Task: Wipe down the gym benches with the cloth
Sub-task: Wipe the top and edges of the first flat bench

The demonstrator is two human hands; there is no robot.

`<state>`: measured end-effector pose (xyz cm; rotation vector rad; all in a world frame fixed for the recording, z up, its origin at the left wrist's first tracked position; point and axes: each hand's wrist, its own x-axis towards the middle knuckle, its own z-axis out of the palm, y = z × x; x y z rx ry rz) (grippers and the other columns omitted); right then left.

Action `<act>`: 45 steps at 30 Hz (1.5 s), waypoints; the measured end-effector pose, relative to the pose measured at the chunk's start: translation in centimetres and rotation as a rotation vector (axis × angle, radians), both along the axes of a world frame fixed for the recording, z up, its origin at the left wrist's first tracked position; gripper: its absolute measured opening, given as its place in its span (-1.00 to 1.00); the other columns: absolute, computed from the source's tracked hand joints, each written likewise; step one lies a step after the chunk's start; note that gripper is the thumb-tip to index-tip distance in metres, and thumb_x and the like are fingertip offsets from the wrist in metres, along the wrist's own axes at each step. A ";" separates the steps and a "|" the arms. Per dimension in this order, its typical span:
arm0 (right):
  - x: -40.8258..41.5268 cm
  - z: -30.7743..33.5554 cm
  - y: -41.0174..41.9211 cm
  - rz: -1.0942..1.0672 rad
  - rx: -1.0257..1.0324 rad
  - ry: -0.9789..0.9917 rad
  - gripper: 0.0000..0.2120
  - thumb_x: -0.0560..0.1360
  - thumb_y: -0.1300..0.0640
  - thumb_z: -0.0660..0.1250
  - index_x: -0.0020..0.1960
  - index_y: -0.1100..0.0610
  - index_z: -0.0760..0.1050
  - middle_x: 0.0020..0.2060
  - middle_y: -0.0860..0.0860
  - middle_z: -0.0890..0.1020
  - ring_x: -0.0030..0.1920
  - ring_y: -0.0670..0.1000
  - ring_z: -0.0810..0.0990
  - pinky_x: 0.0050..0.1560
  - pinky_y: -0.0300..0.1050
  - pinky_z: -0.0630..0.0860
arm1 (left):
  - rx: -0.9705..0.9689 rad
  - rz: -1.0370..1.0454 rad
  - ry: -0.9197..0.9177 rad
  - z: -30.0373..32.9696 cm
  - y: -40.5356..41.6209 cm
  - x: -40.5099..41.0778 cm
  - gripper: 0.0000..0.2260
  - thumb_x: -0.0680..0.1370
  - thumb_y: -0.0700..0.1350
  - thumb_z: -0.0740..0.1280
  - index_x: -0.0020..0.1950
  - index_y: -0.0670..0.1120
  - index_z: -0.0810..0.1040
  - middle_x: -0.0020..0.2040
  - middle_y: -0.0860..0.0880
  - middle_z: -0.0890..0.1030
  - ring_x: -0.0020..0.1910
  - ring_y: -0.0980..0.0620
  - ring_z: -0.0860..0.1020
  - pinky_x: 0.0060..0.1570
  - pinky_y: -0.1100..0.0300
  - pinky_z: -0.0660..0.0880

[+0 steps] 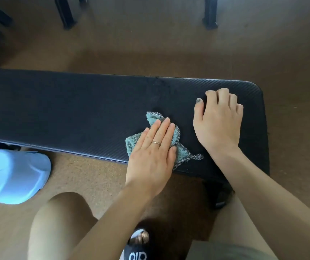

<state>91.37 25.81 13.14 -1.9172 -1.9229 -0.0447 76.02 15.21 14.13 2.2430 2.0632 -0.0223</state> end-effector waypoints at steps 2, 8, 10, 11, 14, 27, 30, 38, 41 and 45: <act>0.1 0.0 0.0 0.007 -0.012 -0.003 -0.65 0.69 -0.02 0.10 0.23 0.18 0.52 0.12 0.15 0.54 0.12 0.21 0.50 0.10 0.16 0.40 | -0.016 0.030 -0.069 0.3 0.9 -0.2 -0.50 0.71 0.10 -0.23 0.66 0.04 -0.12 0.65 0.11 -0.14 0.62 0.12 -0.22 0.56 0.14 -0.29; 0.4 0.2 -0.2 0.020 -0.019 0.023 -0.69 0.68 0.00 0.14 0.26 0.14 0.52 0.14 0.11 0.53 0.16 0.15 0.49 0.16 0.11 0.43 | -0.037 0.143 -0.089 0.2 7.2 -1.0 -0.48 0.72 0.09 -0.18 0.67 -0.01 -0.15 0.67 0.07 -0.18 0.63 0.10 -0.23 0.59 0.11 -0.25; 0.2 0.0 0.0 0.007 -0.011 0.028 -0.71 0.68 0.00 0.15 0.24 0.13 0.52 0.12 0.09 0.52 0.14 0.14 0.48 0.15 0.10 0.42 | -0.055 0.138 -0.080 0.1 9.8 -1.7 -0.48 0.72 0.08 -0.18 0.67 -0.02 -0.15 0.67 0.05 -0.17 0.63 0.08 -0.22 0.60 0.10 -0.24; 0.2 0.0 0.1 -0.005 -0.006 0.027 -0.72 0.68 0.00 0.15 0.22 0.13 0.53 0.11 0.08 0.52 0.13 0.13 0.48 0.14 0.10 0.41 | -0.060 0.139 -0.084 0.1 11.2 -1.9 -0.48 0.73 0.08 -0.17 0.67 -0.04 -0.14 0.67 0.04 -0.17 0.64 0.07 -0.21 0.60 0.10 -0.24; 0.0 -0.1 0.3 -0.031 0.005 0.007 -0.71 0.67 -0.01 0.14 0.21 0.13 0.53 0.10 0.07 0.52 0.10 0.14 0.47 0.11 0.09 0.40 | -0.062 0.140 -0.094 0.1 14.7 -2.1 -0.47 0.73 0.07 -0.15 0.67 -0.08 -0.12 0.68 0.01 -0.14 0.64 0.04 -0.19 0.60 0.08 -0.23; -0.1 -0.1 -0.1 -0.039 -0.017 -0.009 -0.70 0.66 0.00 0.13 0.25 0.12 0.51 0.11 0.06 0.49 0.11 0.14 0.45 0.11 0.08 0.39 | 0.066 -0.075 -0.093 -0.7 17.5 -3.0 -0.55 0.71 0.03 -0.04 0.54 -0.13 0.30 0.53 -0.08 0.34 0.55 -0.08 0.21 0.59 0.01 -0.03; -0.2 0.0 0.0 -0.047 -0.025 -0.003 -0.69 0.66 0.00 0.13 0.26 0.11 0.52 0.11 0.04 0.49 0.12 0.13 0.45 0.11 0.06 0.39 | 0.017 -0.107 -0.089 -0.6 16.9 -3.3 -0.48 0.72 0.06 -0.07 0.64 -0.14 0.09 0.63 -0.06 0.16 0.63 -0.05 0.02 0.61 0.03 -0.16; -0.4 -0.3 0.1 -0.059 0.018 -0.031 -0.71 0.67 0.04 0.13 0.23 0.13 0.53 0.07 0.05 0.52 0.07 0.10 0.47 0.08 0.05 0.41 | 0.004 -0.103 -0.035 -0.3 19.8 -0.3 -0.64 0.71 0.02 -0.05 0.28 -0.13 0.44 0.27 -0.12 0.51 0.25 -0.16 0.42 0.36 -0.02 0.23; -0.4 -0.2 0.1 -0.017 0.017 -0.025 -0.74 0.67 0.09 0.13 0.22 0.15 0.53 0.06 0.04 0.52 0.06 0.08 0.47 0.07 0.01 0.41 | -0.016 -0.124 -0.021 0.2 20.5 3.0 -0.64 0.71 0.01 -0.05 0.26 -0.13 0.44 0.27 -0.13 0.52 0.22 -0.17 0.45 0.31 -0.02 0.25; 2.0 0.2 0.7 -0.004 0.025 0.061 -0.70 0.63 0.14 0.12 0.23 0.17 0.55 0.06 0.07 0.56 0.06 0.12 0.51 0.11 0.05 0.45 | 0.013 -0.177 -0.023 0.1 20.0 6.1 -0.64 0.71 0.00 -0.04 0.29 -0.13 0.44 0.27 -0.13 0.52 0.23 -0.18 0.45 0.34 -0.03 0.24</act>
